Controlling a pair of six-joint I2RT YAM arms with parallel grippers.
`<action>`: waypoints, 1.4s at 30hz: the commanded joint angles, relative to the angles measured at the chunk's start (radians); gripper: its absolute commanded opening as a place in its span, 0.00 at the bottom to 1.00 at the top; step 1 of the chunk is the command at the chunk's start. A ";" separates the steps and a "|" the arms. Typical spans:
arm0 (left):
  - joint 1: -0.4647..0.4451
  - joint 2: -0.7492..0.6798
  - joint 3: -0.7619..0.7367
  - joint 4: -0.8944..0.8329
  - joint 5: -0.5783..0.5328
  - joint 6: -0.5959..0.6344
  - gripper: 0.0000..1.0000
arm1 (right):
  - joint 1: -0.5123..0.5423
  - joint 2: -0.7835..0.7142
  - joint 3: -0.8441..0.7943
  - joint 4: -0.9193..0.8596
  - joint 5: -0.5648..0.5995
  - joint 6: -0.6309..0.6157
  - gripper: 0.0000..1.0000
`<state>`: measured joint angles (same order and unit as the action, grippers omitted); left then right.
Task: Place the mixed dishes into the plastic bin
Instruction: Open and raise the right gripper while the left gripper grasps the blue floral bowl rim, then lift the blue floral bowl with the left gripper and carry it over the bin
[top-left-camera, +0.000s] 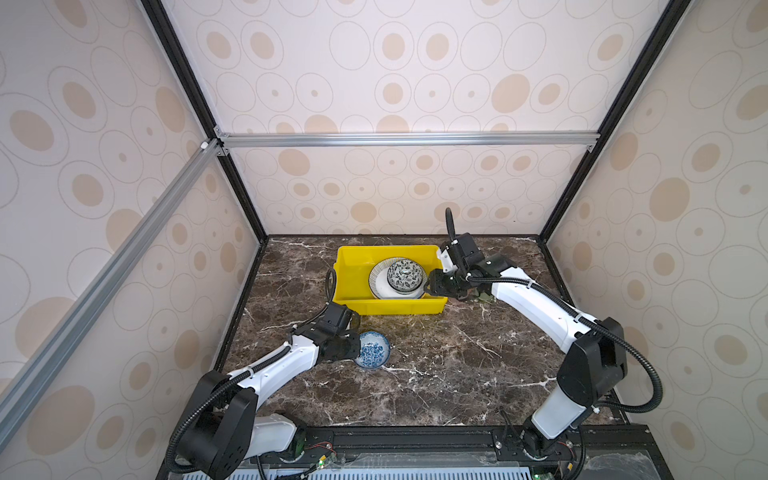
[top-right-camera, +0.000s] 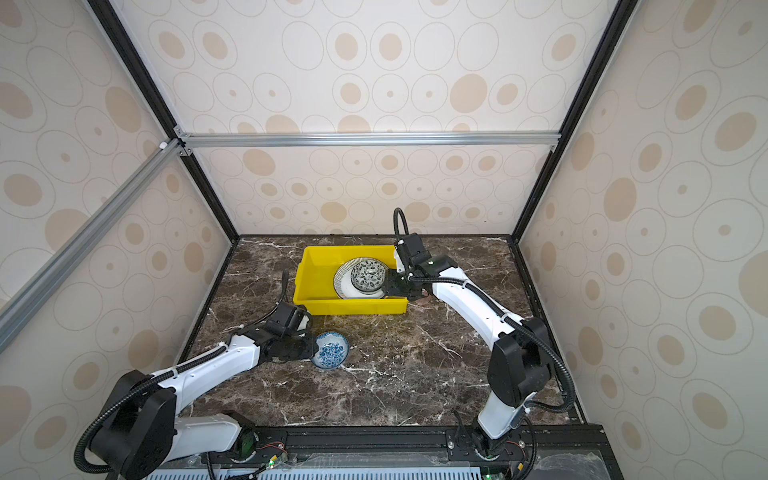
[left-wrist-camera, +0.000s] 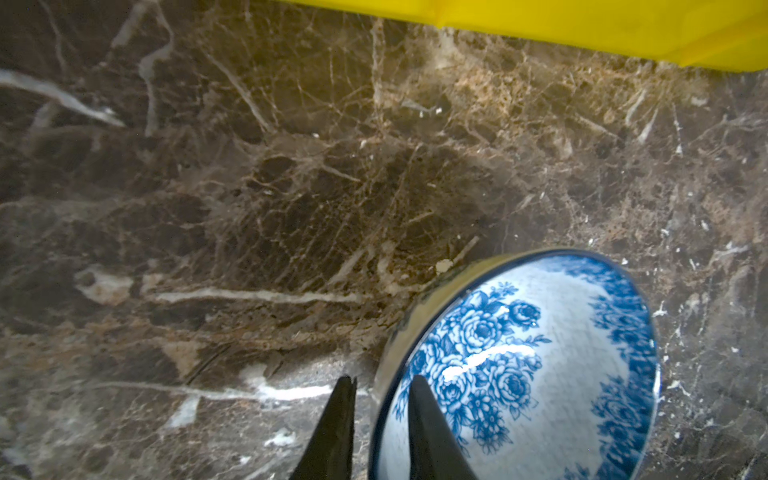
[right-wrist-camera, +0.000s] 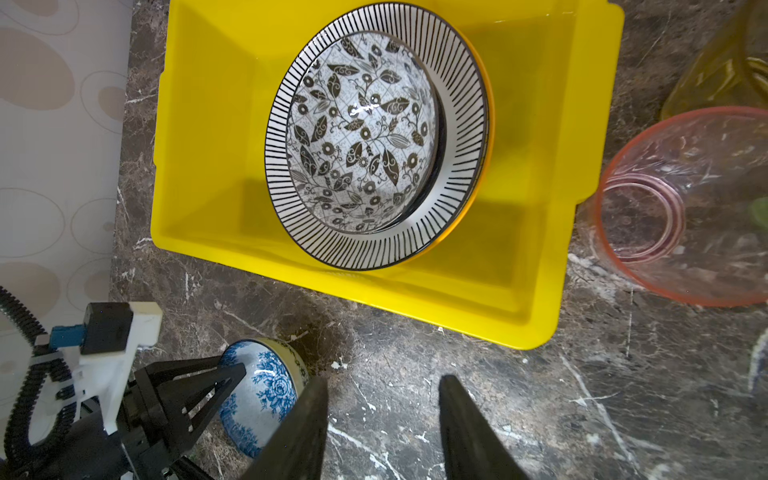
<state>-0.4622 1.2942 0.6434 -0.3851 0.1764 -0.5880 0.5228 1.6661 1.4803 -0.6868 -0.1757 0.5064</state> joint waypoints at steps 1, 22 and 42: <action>-0.006 0.032 0.013 0.012 -0.012 -0.003 0.18 | 0.008 -0.037 -0.012 -0.049 0.031 -0.019 0.47; -0.019 0.057 0.132 -0.047 -0.029 0.019 0.00 | 0.008 -0.126 -0.130 -0.055 0.119 -0.033 0.48; -0.044 0.056 0.478 -0.196 -0.086 0.081 0.00 | 0.008 -0.180 -0.150 -0.042 0.217 -0.060 0.48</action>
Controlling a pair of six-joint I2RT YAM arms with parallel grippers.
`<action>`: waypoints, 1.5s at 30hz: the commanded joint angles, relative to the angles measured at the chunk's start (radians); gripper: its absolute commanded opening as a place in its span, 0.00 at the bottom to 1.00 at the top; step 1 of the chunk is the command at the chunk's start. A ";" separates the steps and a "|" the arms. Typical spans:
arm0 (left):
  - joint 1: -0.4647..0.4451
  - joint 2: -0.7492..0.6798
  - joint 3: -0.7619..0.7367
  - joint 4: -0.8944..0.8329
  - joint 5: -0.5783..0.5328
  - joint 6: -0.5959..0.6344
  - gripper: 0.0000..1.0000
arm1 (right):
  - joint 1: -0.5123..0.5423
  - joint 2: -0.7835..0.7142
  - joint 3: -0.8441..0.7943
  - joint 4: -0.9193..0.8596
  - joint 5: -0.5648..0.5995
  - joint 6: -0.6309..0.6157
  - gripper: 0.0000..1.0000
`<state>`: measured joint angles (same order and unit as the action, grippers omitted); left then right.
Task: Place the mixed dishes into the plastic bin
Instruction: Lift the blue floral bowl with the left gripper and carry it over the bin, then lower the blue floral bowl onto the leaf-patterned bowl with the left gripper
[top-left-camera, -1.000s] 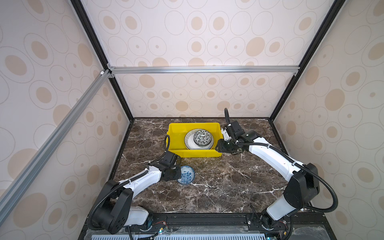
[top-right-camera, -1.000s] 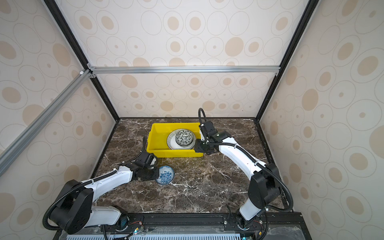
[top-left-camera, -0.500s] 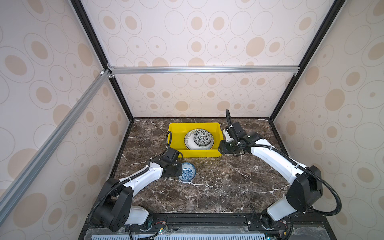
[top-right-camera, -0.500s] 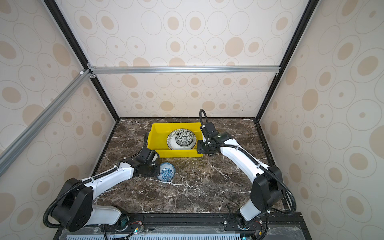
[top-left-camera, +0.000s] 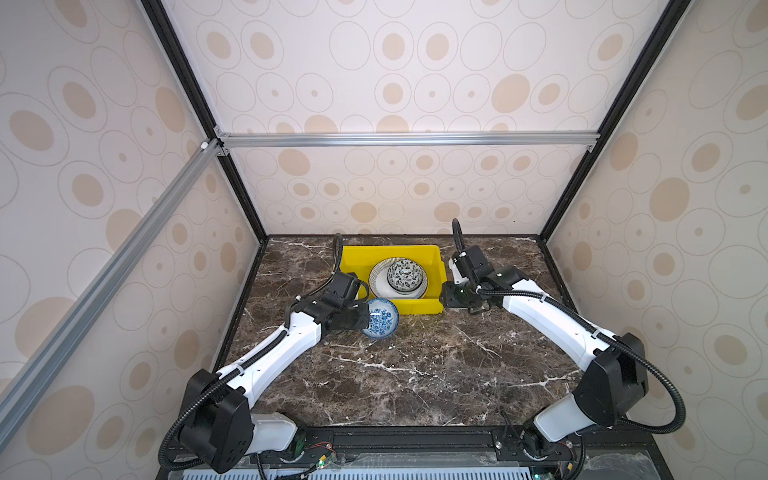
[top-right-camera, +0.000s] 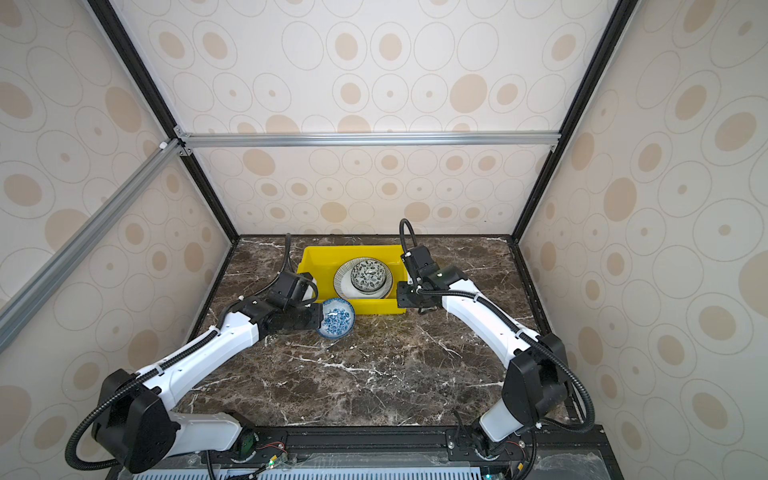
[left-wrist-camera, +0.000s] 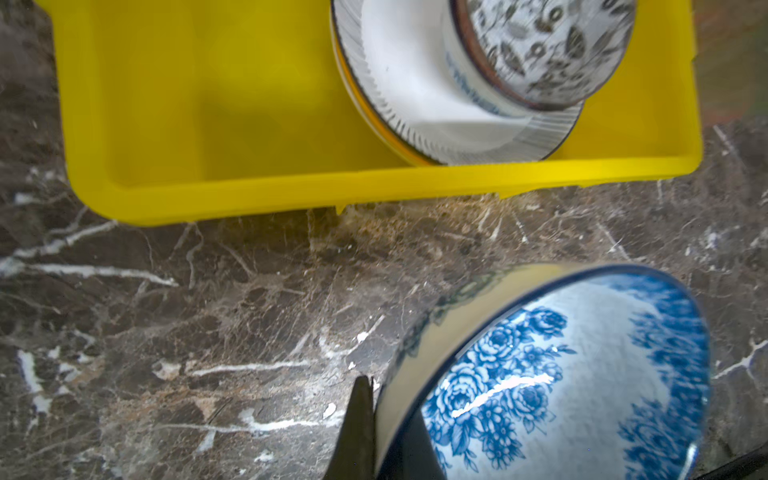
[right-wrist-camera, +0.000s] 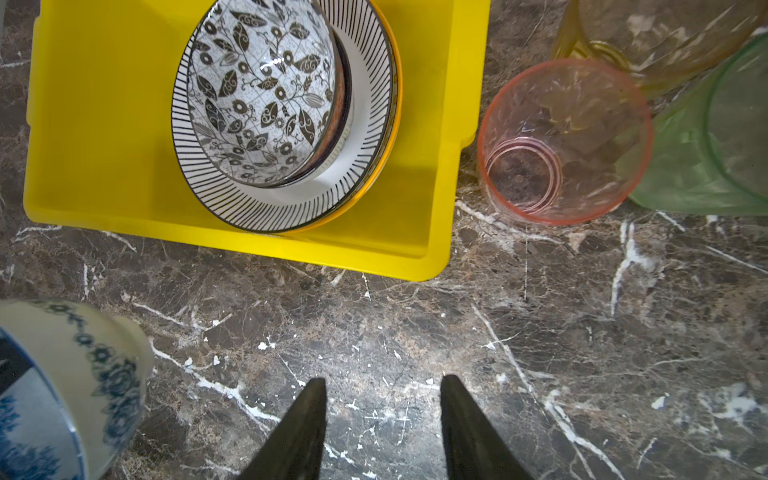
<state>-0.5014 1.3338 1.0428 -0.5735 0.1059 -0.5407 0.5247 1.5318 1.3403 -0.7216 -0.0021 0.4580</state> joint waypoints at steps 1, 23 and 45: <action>-0.005 0.027 0.099 -0.008 -0.016 0.040 0.00 | 0.006 -0.052 -0.012 -0.009 0.053 -0.012 0.48; -0.005 0.331 0.470 0.005 -0.037 0.084 0.00 | 0.002 -0.118 -0.052 -0.002 0.188 -0.060 0.49; -0.005 0.587 0.689 0.073 -0.034 0.088 0.00 | -0.065 -0.142 -0.047 -0.006 0.143 -0.050 0.50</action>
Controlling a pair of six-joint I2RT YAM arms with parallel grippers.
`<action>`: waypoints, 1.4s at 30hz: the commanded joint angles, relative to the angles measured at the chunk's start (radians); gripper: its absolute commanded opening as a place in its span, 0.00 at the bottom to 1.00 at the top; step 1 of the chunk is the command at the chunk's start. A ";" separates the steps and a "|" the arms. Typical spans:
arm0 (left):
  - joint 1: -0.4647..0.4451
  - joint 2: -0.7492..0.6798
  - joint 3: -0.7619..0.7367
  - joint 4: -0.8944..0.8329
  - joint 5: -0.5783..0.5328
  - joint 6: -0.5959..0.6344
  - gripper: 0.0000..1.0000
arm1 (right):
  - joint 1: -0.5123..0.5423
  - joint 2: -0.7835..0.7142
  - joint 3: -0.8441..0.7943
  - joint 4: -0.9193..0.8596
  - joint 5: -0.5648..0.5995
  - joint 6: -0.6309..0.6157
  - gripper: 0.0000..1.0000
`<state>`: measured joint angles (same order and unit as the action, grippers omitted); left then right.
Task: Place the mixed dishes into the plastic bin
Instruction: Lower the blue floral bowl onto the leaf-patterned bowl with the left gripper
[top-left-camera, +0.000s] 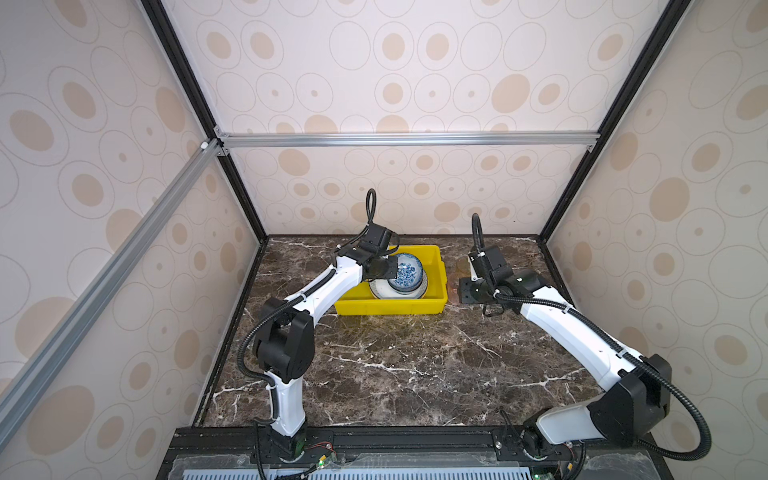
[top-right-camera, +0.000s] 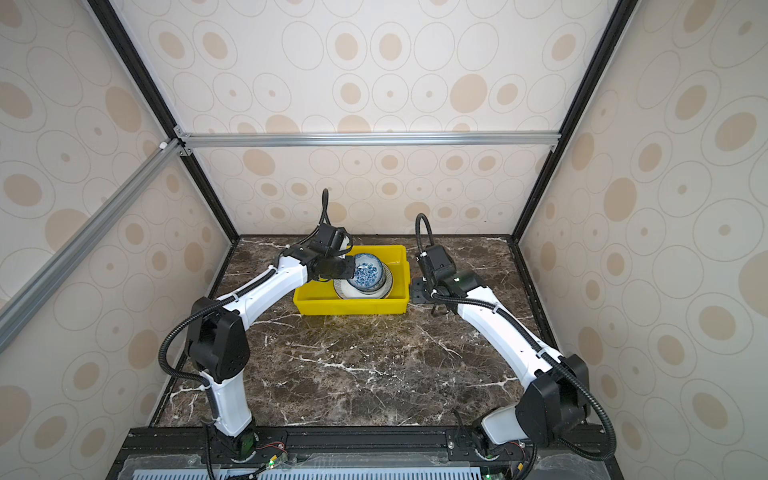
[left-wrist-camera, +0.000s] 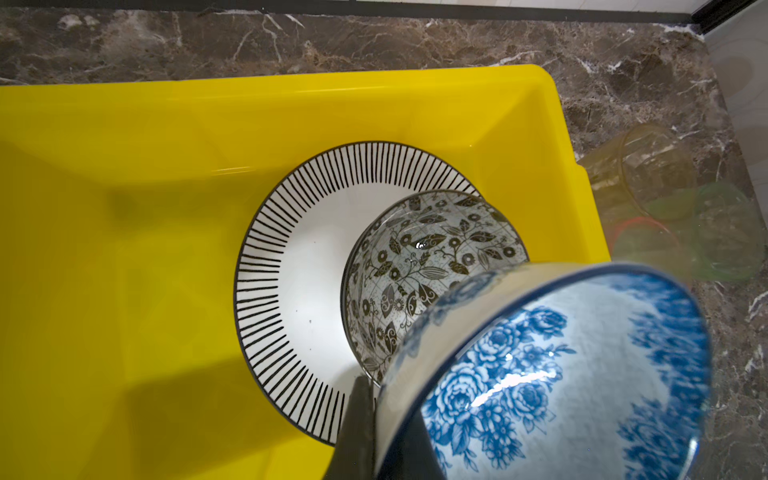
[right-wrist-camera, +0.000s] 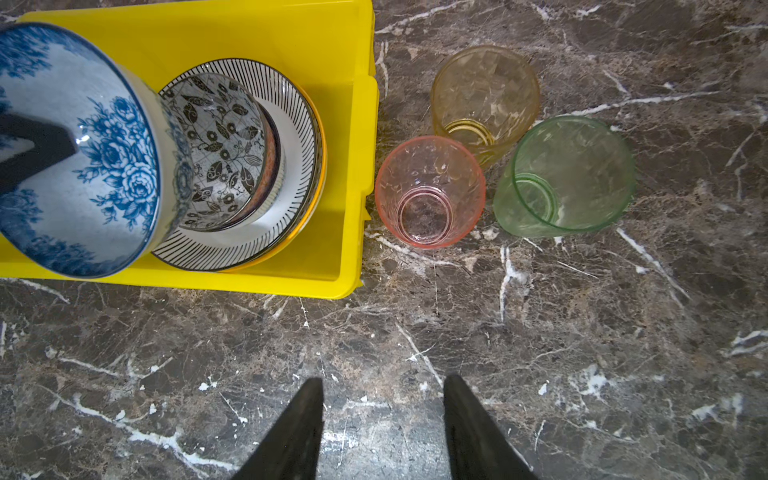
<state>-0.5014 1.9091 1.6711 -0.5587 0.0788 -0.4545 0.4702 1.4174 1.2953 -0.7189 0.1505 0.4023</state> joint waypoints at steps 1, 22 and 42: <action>-0.005 0.023 0.069 0.056 -0.013 0.001 0.00 | -0.014 -0.030 -0.005 -0.006 -0.011 0.007 0.50; -0.005 0.151 0.167 0.067 -0.036 -0.039 0.00 | -0.056 -0.037 -0.050 0.039 -0.058 0.021 0.50; -0.009 0.173 0.156 0.066 -0.025 -0.052 0.00 | -0.064 -0.015 -0.061 0.050 -0.080 0.032 0.50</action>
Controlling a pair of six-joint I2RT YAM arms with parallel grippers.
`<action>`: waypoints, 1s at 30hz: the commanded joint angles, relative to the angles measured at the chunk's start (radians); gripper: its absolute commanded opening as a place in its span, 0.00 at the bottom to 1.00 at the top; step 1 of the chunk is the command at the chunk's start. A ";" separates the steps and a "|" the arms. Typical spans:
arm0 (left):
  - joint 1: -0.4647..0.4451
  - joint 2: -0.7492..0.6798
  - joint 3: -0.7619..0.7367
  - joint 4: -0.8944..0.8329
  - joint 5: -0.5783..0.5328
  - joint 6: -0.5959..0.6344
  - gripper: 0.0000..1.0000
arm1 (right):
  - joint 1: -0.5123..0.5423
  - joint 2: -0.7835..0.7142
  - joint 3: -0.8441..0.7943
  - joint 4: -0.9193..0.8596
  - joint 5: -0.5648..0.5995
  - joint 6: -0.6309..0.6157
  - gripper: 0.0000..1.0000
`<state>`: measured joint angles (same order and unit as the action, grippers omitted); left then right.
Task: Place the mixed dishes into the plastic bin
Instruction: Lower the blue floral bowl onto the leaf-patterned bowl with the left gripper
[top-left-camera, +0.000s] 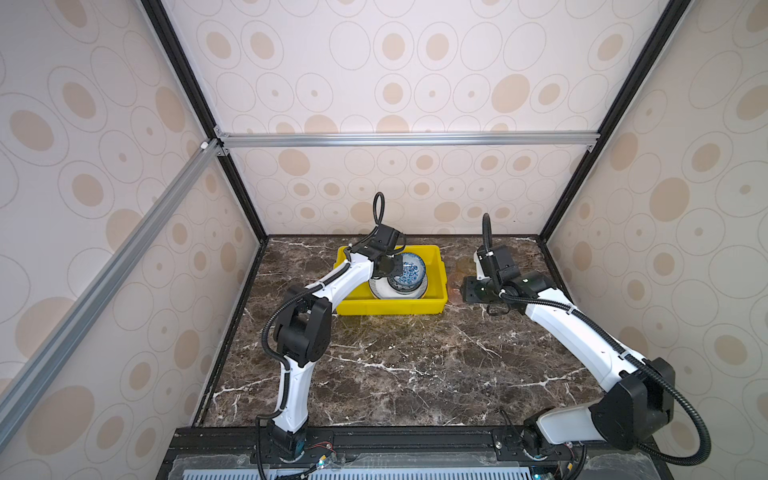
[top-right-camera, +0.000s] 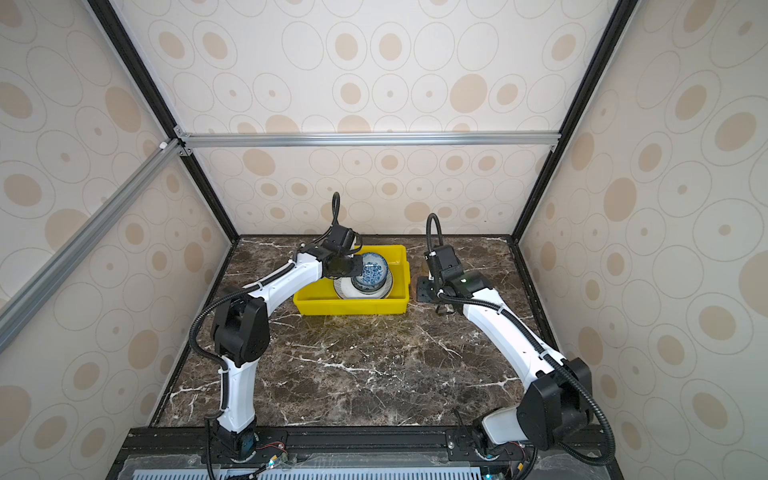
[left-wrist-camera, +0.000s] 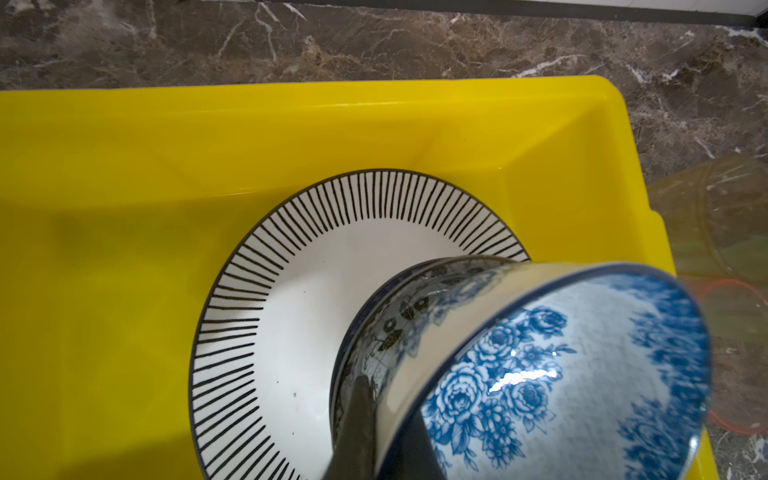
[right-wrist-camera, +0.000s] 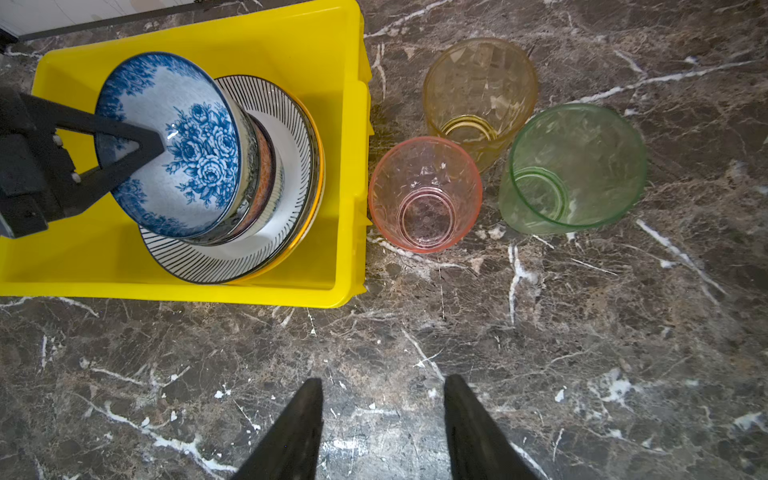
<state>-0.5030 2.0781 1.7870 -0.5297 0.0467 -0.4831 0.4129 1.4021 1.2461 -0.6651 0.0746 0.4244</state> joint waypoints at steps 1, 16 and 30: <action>-0.007 0.004 0.039 0.037 0.008 -0.023 0.00 | -0.006 0.001 -0.011 -0.004 -0.004 0.012 0.50; -0.012 0.011 0.026 0.020 -0.001 -0.031 0.00 | -0.013 -0.018 -0.029 0.008 -0.004 0.022 0.50; -0.014 0.002 0.014 -0.008 -0.041 -0.029 0.01 | -0.013 -0.015 -0.026 0.015 -0.032 0.032 0.50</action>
<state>-0.5095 2.0911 1.7870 -0.5404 0.0235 -0.5003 0.4046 1.4021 1.2259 -0.6563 0.0521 0.4442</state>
